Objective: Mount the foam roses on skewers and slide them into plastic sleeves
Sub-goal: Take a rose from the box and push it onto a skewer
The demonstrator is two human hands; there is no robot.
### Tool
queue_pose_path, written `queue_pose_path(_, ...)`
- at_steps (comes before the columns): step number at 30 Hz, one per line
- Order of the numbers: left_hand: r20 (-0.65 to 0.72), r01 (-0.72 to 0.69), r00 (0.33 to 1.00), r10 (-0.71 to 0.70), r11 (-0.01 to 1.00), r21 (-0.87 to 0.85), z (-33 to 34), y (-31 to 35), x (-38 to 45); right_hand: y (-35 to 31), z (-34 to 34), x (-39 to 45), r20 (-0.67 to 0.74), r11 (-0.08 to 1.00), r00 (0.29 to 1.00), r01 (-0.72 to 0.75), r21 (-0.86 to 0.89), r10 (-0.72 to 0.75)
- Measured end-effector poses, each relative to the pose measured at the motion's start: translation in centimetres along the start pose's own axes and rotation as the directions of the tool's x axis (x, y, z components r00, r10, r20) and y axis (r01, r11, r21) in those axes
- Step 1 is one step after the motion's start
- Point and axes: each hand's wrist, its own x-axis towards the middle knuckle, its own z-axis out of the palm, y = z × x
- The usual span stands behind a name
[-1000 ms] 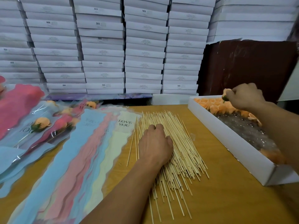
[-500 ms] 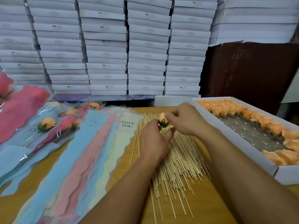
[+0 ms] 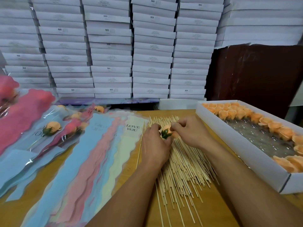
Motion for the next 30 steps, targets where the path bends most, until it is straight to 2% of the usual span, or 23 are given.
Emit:
queue_pose_path(4,-0.010,0.001,1.000,-0.002,1.000,-0.031,-0.1,-0.1,0.0,0.1,0.2,-0.2,0.004,0.998,1.000,-0.010,0.056,0.010)
queue_pose_path(7,-0.019,0.050,0.998,-0.052,0.994,-0.093,-0.3,-0.2,0.1,0.7,0.0,-0.1,-0.093,0.988,0.992,-0.073,0.135,0.086)
queue_pose_path(9,-0.025,0.125,0.991,-0.132,0.971,-0.202,-0.6,-0.2,0.4,1.3,0.0,-0.2,-0.092,0.995,0.992,-0.092,-0.036,0.088)
queue_pose_path(11,-0.026,0.193,0.977,-0.213,0.924,-0.329,-0.9,-0.1,0.7,1.6,0.6,-0.3,-0.009,0.965,0.995,-0.097,-0.244,0.098)
queue_pose_path(13,-0.008,0.235,0.965,-0.263,0.873,-0.428,-1.0,0.0,0.9,1.4,1.2,-0.4,0.053,0.934,0.990,-0.104,-0.342,0.129)
queue_pose_path(19,0.045,0.308,0.941,-0.336,0.790,-0.530,-0.8,0.0,1.2,0.4,2.7,-0.1,0.060,0.870,0.976,-0.156,-0.468,0.207)
queue_pose_path(30,0.147,0.386,0.907,-0.395,0.640,-0.664,-0.8,0.0,1.4,0.6,3.1,0.4,-0.002,0.835,0.966,-0.223,-0.503,0.257)
